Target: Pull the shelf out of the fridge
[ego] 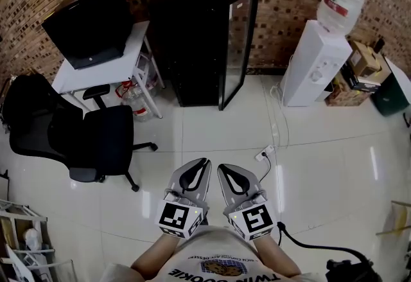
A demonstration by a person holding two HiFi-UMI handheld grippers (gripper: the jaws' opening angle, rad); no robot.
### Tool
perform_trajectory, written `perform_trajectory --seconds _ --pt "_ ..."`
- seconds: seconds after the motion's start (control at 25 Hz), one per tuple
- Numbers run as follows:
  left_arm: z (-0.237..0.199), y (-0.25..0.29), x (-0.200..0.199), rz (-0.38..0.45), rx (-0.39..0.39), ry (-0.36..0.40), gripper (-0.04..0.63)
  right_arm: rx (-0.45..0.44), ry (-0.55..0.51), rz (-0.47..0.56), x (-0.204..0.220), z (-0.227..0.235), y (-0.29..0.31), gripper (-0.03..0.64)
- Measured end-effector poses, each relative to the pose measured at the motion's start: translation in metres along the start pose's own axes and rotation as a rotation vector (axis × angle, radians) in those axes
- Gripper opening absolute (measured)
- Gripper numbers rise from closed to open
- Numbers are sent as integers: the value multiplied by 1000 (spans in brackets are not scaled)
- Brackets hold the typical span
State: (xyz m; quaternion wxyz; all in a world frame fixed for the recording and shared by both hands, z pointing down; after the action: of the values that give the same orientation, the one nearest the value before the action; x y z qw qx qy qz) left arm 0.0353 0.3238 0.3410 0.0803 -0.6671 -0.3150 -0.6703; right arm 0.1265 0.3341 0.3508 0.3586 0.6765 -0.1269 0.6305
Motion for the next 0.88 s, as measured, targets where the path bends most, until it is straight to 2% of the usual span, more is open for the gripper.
perform_trajectory --seconds 0.4,0.64,0.88 --pt "-121 54 -23 -17 50 -9 17 54 10 -33 -46 19 115 5" --pt "-167 77 -34 -10 91 -24 17 80 4 -50 -64 25 166 5" --pt "-209 77 -47 17 63 -44 15 82 -24 -55 -83 21 197 5"
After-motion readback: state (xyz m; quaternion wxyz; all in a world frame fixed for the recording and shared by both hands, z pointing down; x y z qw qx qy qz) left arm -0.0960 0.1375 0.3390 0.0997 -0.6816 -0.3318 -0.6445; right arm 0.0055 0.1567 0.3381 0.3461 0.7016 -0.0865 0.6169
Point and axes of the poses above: the fingertips, and each gripper's own axes: y forward along the fingers, z to its right, x out of its underside, the point moved 5 cm from there along -y, backward along the fingers, and after that the axes turned 12 degrees about -z, right-handed, at the moved point
